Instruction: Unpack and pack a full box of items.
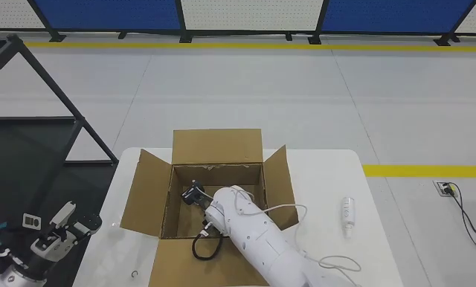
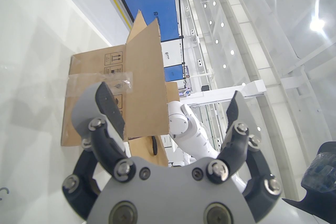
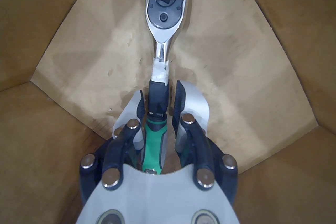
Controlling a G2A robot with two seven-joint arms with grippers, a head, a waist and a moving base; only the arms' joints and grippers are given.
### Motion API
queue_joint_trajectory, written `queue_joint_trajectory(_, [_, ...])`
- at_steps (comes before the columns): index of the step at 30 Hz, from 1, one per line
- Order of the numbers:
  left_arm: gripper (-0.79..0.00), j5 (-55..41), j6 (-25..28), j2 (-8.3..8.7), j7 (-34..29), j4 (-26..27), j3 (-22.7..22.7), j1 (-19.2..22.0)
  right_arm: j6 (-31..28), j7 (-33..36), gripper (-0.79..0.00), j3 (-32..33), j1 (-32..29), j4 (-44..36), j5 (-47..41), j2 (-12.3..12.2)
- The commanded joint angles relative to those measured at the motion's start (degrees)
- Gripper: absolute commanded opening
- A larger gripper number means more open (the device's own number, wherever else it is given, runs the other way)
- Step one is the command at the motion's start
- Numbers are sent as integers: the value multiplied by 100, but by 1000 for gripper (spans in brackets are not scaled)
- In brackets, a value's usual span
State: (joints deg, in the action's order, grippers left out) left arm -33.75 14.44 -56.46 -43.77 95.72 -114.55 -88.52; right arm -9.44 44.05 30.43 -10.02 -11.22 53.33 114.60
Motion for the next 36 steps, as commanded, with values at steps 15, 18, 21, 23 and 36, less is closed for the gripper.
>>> queue_joint_trajectory(15, [0, 0, 0, 0, 0, 0, 0, 0, -183, 113, -785, 89, -53, 137, -5, -2])
queue_joint_trajectory(18, [0, 0, 0, 0, 0, 0, 0, 0, -183, 107, -785, 114, -39, 158, -15, -6])
queue_joint_trajectory(21, [0, 0, 0, 0, 0, 0, 0, 0, -170, 53, -785, 141, -9, 157, -23, -10])
queue_joint_trajectory(23, [0, 0, 0, 0, 0, 0, 0, 0, -178, -2, -785, 165, 13, 142, -38, -13])
queue_joint_trajectory(36, [0, 0, 0, 0, 0, 0, 0, 0, -538, -249, -785, 350, 143, 68, -175, -106])
